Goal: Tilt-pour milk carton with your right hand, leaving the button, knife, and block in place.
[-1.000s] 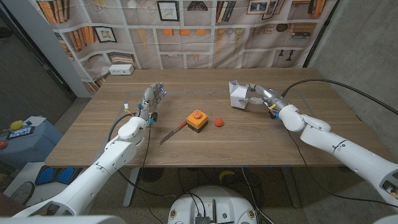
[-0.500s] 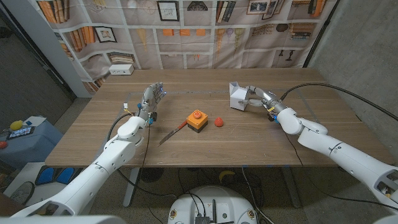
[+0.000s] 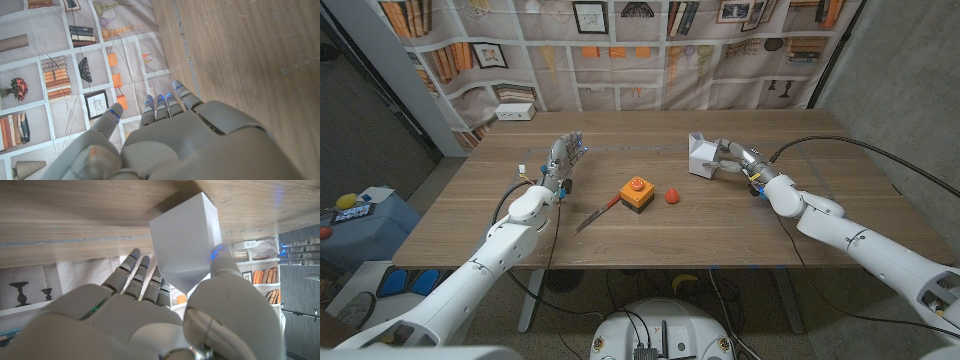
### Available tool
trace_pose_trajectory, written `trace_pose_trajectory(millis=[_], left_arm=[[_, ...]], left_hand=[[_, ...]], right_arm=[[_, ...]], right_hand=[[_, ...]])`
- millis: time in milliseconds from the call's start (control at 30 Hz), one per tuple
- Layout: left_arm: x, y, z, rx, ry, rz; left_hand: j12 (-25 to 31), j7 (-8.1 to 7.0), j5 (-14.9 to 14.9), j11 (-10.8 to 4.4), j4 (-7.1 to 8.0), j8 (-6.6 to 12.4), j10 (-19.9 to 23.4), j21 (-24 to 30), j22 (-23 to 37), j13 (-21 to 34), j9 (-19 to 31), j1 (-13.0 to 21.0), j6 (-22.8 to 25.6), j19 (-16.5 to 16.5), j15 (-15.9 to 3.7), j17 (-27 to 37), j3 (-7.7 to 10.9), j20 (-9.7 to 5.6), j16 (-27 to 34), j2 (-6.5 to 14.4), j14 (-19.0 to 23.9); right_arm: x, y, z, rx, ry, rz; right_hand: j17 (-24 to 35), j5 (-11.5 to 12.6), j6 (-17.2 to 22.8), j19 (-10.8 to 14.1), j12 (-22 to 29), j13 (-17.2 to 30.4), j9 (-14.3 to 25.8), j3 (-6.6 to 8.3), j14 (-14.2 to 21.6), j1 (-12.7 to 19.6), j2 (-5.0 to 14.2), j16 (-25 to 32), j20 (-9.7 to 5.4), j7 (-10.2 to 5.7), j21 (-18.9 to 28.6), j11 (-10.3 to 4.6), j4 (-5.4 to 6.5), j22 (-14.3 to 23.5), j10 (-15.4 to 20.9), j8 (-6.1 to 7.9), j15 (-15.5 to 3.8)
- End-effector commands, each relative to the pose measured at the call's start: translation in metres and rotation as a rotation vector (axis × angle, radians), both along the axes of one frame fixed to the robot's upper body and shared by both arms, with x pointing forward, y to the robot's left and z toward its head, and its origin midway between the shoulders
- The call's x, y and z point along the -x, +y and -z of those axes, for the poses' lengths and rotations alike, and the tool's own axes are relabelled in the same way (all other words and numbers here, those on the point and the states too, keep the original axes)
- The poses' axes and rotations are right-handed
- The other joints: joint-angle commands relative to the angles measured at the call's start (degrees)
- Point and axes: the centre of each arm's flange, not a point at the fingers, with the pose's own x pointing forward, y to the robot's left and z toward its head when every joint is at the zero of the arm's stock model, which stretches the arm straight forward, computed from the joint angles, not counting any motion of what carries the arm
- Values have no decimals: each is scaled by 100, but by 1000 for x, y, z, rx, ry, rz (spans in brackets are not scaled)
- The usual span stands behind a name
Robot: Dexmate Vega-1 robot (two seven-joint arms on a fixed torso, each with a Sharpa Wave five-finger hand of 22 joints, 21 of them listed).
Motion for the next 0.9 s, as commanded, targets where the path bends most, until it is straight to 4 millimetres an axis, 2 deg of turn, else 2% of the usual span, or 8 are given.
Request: trace_pose_trajectory(millis=[33,300,333,400,467,533,667,900], left_arm=[[-4,2,1,-1,12,4],[-6,2,2,2,18,11],[-6,1,2,1,19,10],[-7,1,3,1,22,8],[-7,1,3,2,22,9],[-7,1,4,3,24,11],[-7,1,5,7,23,12],[-6,1,7,8,24,13]], left_hand=[[-19,2,21,35,-26,7,8,4,16,16,27,16,22,17,2,9,27,9,10,419,52],[-23,12,22,49,-20,4,4,3,16,16,27,12,17,15,13,10,31,11,9,427,51],[-24,11,22,53,-19,4,1,3,16,16,27,12,19,15,12,11,31,15,9,428,51],[-25,11,22,57,-16,4,1,3,16,16,27,11,20,15,12,12,34,19,9,433,51],[-27,13,22,56,-14,4,-2,4,17,16,28,10,20,17,12,12,35,17,9,435,51],[-26,12,22,69,-12,6,0,5,17,17,28,9,24,22,14,13,36,20,10,438,51],[-26,14,23,76,-9,6,3,5,17,17,28,8,26,22,16,13,38,22,10,442,54],[-26,13,23,78,-3,6,6,9,17,17,28,5,29,34,30,13,42,35,12,446,61]], right_arm=[[-3,1,1,3,22,-6],[-4,0,-2,39,53,-34],[-4,0,-2,43,58,-39],[-4,0,-3,50,66,-37],[-4,-1,-3,56,74,-41],[-4,-1,-4,67,90,-47],[-4,-1,-4,74,100,-51],[-4,-2,-7,93,127,-65]], right_hand=[[21,14,-160,-50,-50,34,5,-37,-80,-67,-73,-44,42,50,5,20,16,20,-141,-72,-371],[28,65,-585,-238,-176,42,-13,-165,-428,-263,-219,-222,104,94,-34,97,61,20,-576,-280,-137],[29,75,-615,-258,-198,40,-16,-186,-466,-297,-245,-245,109,109,-34,162,67,20,-669,-302,-116],[36,101,-808,-338,-213,37,-23,-215,-531,-353,-272,-284,134,109,-45,192,79,20,-800,-400,-64],[37,115,-838,-364,-214,35,-26,-229,-569,-375,-287,-306,141,138,-45,217,81,20,-858,-425,-33],[40,147,-960,-425,-234,22,-31,-247,-694,-406,-297,-370,160,177,-44,295,83,20,-1028,-505,90],[42,183,-1136,-511,-259,2,-38,-277,-808,-455,-330,-437,215,190,-49,392,87,20,-1265,-618,179],[67,302,-1542,-797,-269,-49,-48,-394,-1188,-704,-452,-647,357,250,-61,723,138,21,-1835,-909,457]])
